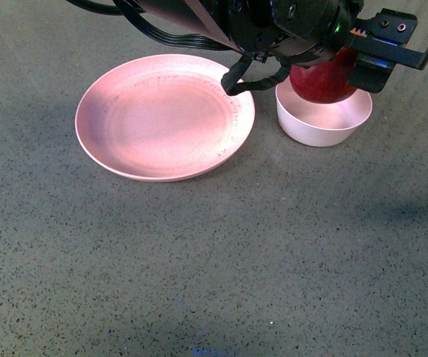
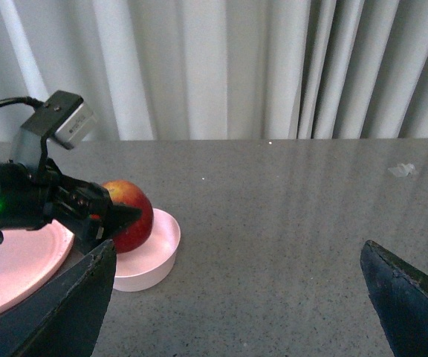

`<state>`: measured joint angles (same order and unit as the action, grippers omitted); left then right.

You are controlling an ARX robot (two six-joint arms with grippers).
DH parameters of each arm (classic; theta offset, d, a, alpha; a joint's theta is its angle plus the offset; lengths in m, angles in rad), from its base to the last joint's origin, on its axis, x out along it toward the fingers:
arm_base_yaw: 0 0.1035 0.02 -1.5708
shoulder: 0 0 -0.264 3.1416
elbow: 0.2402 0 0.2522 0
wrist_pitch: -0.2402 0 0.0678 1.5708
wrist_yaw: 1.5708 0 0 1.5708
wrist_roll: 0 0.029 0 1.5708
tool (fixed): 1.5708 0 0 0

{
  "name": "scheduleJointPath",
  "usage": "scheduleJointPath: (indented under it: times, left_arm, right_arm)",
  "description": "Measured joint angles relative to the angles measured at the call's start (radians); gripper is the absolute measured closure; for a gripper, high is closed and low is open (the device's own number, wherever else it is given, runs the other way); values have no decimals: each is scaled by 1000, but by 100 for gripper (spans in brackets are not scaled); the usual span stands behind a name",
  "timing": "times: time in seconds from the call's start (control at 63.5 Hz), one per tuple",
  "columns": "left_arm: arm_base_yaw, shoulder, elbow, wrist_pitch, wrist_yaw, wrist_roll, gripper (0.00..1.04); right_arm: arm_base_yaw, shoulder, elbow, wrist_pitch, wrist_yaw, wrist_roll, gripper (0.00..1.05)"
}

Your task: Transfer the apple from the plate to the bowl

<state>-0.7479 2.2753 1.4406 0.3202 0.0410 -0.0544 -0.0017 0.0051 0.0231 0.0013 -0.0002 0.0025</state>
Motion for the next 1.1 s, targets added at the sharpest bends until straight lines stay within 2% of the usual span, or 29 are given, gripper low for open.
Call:
scheduleJointPath:
  times: [0.063, 0.094, 0.504, 0.661, 0.85, 0.882, 0.898, 0.961, 0.992, 1.102]
  left_arm:
    - [0, 3, -4, 0, 4, -3, 9]
    - [0, 3, -5, 0, 4, -3, 7]
    - [28, -88, -134, 54, 3, -35, 9]
    - [90, -235, -240, 80, -37, -74, 9]
    - [240, -449, -455, 134, -68, -135, 9]
    - [253, -470, -504, 188, -123, -122, 11]
    - [260, -484, -542, 266, -195, -106, 15]
    - [280, -516, -668, 507, -375, -45, 25]
    - [294, -539, -730, 600, -428, -23, 31]
    - [354, -649, -898, 765, -428, 19, 50]
  right_arm:
    - [0, 0, 0, 0, 0, 0, 9]
    - [0, 0, 0, 0, 0, 0, 9]
    - [0, 0, 0, 0, 0, 0, 9]
    - [0, 0, 0, 0, 0, 0, 9]
    - [0, 0, 0, 0, 0, 0, 9]
    - [0, 0, 0, 0, 0, 0, 9]
    - [0, 0, 0, 0, 1, 0, 9]
    - [0, 0, 0, 0, -3, 0, 9]
    - [0, 0, 0, 0, -3, 0, 9]
    - [0, 0, 0, 0, 0, 0, 9]
